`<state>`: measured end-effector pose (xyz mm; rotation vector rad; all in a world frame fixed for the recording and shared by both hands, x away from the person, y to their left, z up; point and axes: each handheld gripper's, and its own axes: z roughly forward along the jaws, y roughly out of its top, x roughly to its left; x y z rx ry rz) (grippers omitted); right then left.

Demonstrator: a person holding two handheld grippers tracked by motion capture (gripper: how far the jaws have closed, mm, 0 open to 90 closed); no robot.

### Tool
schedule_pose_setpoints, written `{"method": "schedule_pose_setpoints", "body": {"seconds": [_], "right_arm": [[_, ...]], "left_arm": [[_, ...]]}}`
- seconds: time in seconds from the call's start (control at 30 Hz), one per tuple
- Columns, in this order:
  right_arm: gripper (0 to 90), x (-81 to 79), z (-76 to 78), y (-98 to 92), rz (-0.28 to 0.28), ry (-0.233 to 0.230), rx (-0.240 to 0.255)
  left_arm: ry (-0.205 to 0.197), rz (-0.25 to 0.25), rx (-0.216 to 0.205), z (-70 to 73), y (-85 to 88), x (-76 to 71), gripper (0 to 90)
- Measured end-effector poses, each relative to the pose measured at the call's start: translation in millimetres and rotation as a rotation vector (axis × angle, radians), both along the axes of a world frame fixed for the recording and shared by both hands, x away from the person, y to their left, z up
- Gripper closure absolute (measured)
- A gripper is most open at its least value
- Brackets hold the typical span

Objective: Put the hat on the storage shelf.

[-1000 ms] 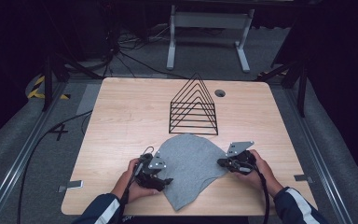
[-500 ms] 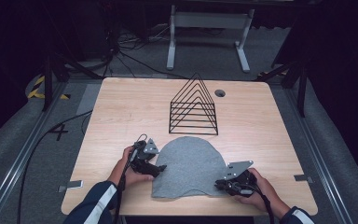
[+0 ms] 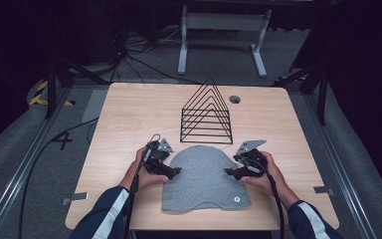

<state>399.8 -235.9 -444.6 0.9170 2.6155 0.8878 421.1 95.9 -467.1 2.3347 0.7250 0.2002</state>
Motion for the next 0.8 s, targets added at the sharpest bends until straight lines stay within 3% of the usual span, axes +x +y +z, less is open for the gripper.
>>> {"method": "schedule_pose_setpoints", "body": {"seconds": [0.1,0.13,0.2,0.27,0.4,0.43,0.53,0.63,0.73,0.8], "right_arm": [[30.9,3.9,-4.7,1.4,-0.016,0.019,-0.006],[24.1,6.1,-7.6,2.3,-0.028,0.021,-0.012],[21.9,6.5,-8.7,3.0,-0.034,0.015,-0.012],[19.8,7.3,-9.6,4.5,-0.029,0.008,-0.02],[28.1,11.3,-6.5,7.4,0.003,0.023,-0.045],[33.0,12.0,-5.1,9.0,0.002,0.026,-0.044],[36.0,12.9,-3.8,11.2,0.003,0.036,-0.048],[44.5,10.8,-2.6,9.8,0.006,0.039,-0.047],[51.1,8.1,-2.1,9.1,0.006,0.041,-0.038],[61.0,5.7,-1.7,8.9,0.016,0.044,-0.029]], "left_arm": [[-0.004,0.006,-0.001,-0.9,-1.5,-0.7,14.8],[-0.014,0.001,0.015,-1.6,-4.1,-3.1,12.7],[-0.009,0.002,0.014,-2.1,-6.2,-4.2,10.9],[-0.002,-0.001,0.049,0.0,-10.1,-4.1,8.3],[0.032,-0.026,0.094,2.5,-16.7,-1.8,3.5],[0.031,-0.037,0.097,2.7,-17.7,-0.2,3.0],[0.027,-0.033,0.086,2.2,-18.0,1.1,2.9],[0.002,-0.028,0.048,3.4,-14.8,0.1,15.7],[0.003,-0.018,0.035,4.3,-11.7,-0.8,25.4],[0.005,-0.016,0.037,5.9,-11.0,-2.1,31.7]]}}
